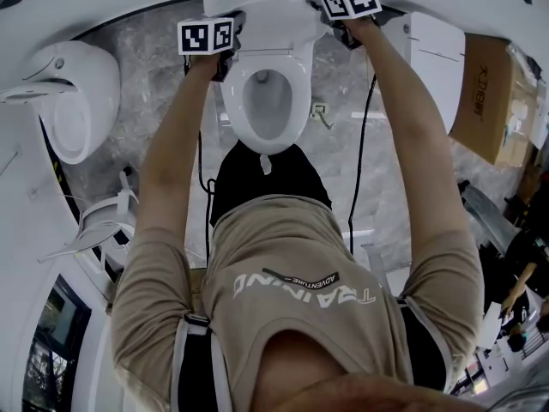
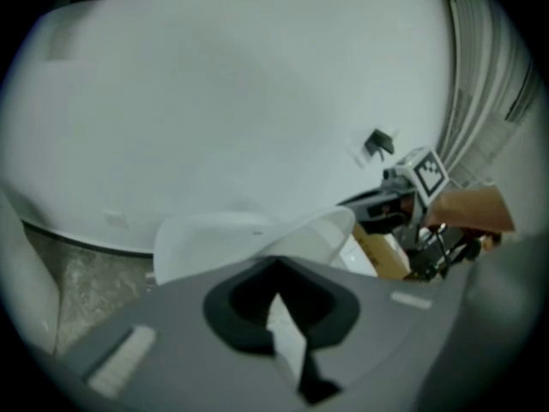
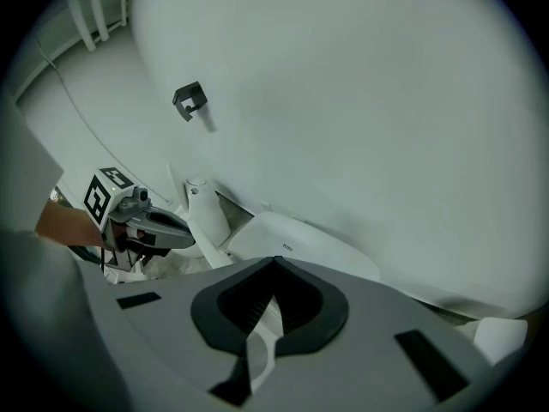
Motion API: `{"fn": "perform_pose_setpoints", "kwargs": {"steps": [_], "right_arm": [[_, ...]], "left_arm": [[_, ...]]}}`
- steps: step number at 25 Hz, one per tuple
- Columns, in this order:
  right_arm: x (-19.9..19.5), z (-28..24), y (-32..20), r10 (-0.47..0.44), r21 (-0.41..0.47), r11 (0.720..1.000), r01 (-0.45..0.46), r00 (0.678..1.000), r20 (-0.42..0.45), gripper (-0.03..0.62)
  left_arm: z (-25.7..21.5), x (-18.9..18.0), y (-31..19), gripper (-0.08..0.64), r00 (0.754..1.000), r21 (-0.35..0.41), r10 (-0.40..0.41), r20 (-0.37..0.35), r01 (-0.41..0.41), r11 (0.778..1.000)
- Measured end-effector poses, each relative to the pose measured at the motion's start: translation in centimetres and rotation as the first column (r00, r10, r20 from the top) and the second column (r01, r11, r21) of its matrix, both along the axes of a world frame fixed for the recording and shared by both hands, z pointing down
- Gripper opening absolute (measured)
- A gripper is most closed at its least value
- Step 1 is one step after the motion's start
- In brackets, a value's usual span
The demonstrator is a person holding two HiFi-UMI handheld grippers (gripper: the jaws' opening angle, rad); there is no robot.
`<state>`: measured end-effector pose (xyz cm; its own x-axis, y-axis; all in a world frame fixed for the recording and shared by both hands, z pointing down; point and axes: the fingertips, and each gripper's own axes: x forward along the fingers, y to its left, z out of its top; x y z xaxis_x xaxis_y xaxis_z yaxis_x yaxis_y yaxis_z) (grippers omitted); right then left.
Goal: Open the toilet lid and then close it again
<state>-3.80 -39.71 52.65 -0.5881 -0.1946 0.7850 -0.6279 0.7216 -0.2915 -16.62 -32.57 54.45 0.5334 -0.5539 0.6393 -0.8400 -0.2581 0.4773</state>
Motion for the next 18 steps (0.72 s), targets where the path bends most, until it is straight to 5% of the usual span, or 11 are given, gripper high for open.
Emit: {"fn": "perform_pose_setpoints", "kwargs": {"steps": [18], "right_arm": [[0.2,-0.4,3.3,-0.095,-0.013,0.995,0.095,0.995,0.007,0.014]], "left_arm": [[0.2,0.9,2.7,0.003,1.0,-0.05,0.002,-0.026,-0.003,0.999]]}}
